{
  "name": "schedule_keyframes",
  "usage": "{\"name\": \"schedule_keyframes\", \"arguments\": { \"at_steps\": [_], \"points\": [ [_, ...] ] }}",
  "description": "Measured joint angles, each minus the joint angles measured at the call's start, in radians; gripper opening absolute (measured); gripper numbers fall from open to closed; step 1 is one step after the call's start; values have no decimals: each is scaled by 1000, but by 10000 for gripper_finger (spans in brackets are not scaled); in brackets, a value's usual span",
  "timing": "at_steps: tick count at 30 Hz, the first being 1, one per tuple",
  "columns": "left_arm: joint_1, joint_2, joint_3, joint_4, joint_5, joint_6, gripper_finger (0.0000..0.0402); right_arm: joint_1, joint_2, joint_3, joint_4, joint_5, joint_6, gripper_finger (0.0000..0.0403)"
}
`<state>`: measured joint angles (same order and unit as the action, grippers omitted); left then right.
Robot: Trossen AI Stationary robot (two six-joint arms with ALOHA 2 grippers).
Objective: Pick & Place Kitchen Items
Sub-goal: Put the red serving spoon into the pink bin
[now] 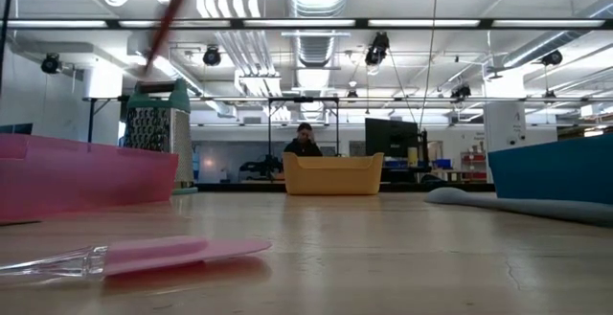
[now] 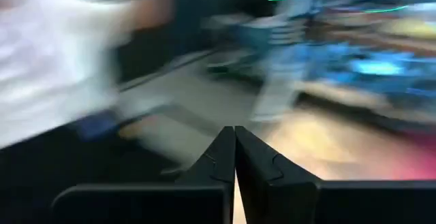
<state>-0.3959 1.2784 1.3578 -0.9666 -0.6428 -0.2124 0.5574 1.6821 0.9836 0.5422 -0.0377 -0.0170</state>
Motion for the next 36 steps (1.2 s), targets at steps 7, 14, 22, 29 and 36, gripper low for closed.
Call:
{"name": "schedule_keyframes", "arguments": {
  "at_steps": [7,14,22,29,36],
  "points": [
    [-36,-21,122,-213,-103,-255,48,58,-208,-151,-83,190,13,5],
    [-19,-26,143,-473,-76,-499,48,124,-507,-288,-318,526,95,7],
    [21,-26,126,-608,88,-680,48,153,-792,-380,-524,756,163,7],
    [117,-24,127,-605,279,-765,48,151,-923,-434,-564,776,130,8],
    [255,-15,120,-603,554,-704,48,149,-960,-442,-574,778,100,8]
  ]
}}
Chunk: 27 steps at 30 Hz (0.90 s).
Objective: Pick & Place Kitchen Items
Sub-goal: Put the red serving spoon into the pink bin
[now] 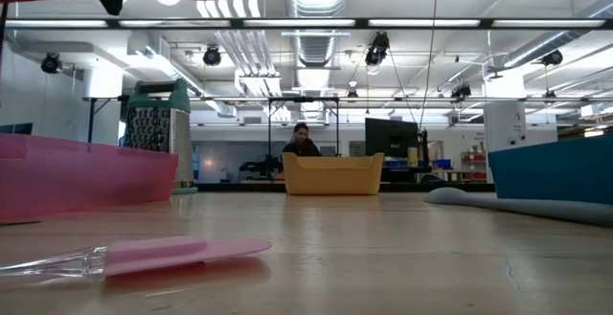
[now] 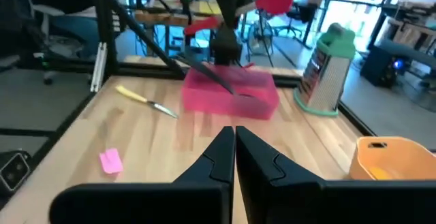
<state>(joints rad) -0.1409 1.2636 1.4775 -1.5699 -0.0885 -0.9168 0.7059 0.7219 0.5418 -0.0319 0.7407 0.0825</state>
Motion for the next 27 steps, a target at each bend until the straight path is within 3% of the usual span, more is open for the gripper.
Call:
{"name": "schedule_keyframes", "arguments": {
  "at_steps": [7,13,27],
  "points": [
    [152,-18,-100,0,170,86,48,0,9,0,-5,1,-4,8],
    [192,-86,-266,0,251,133,48,1,19,-4,-30,2,1,8],
    [191,-420,-654,-1,351,-50,48,-2,19,-6,-39,22,21,8]
  ]
}}
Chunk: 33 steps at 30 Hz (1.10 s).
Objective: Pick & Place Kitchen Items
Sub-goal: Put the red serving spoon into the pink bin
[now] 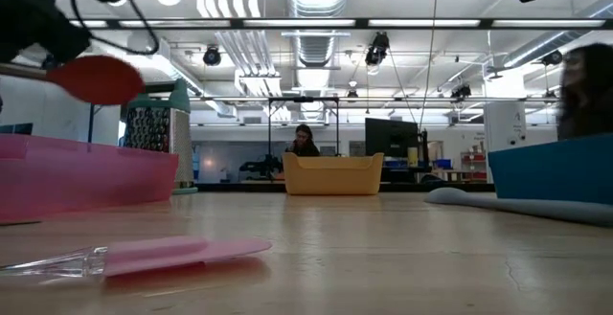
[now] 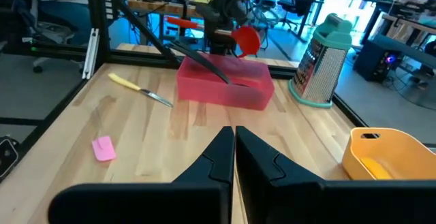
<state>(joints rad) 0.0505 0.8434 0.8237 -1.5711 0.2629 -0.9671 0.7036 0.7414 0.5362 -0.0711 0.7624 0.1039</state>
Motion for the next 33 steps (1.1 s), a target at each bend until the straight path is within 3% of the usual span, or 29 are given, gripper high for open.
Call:
{"name": "schedule_keyframes", "arguments": {
  "at_steps": [4,9,14,21,33],
  "points": [
    [-1,-20,-82,12,56,-25,48,0,0,0,1,0,5,8],
    [-1,29,-45,45,69,-7,48,-2,-1,0,2,0,5,8],
    [0,104,-44,127,86,11,48,-2,0,0,2,0,10,8],
    [3,242,-45,117,86,75,48,-2,0,0,2,-1,10,8],
    [37,433,-44,87,-16,71,48,-2,1,-5,0,-2,21,8]
  ]
}}
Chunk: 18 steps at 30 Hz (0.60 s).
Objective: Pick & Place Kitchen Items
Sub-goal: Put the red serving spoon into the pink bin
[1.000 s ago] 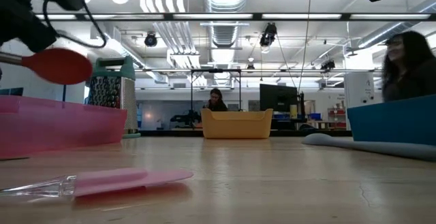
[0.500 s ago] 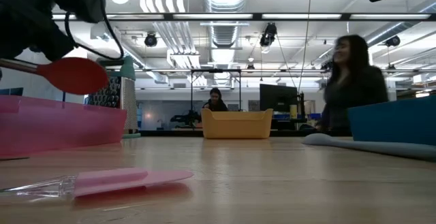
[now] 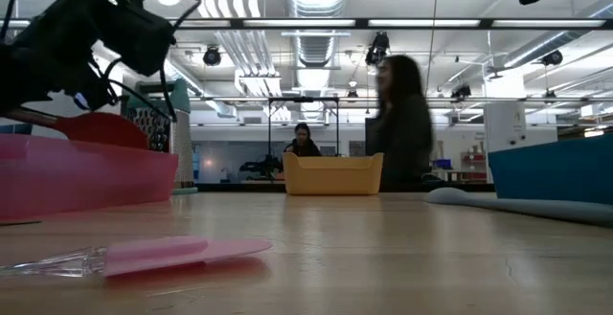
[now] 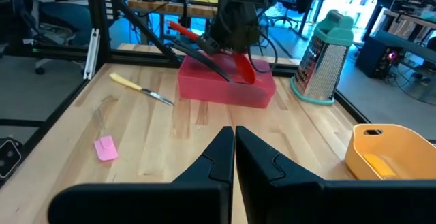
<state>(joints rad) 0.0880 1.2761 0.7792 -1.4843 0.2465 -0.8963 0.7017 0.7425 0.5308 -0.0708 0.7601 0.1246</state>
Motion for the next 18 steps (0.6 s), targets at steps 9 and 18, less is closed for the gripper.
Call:
{"name": "schedule_keyframes", "arguments": {
  "at_steps": [9,18],
  "points": [
    [4,120,-1,5,-11,58,81,0,0,-21,0,0,26,8],
    [4,142,-1,7,33,162,150,0,0,-29,0,0,33,8]
  ]
}}
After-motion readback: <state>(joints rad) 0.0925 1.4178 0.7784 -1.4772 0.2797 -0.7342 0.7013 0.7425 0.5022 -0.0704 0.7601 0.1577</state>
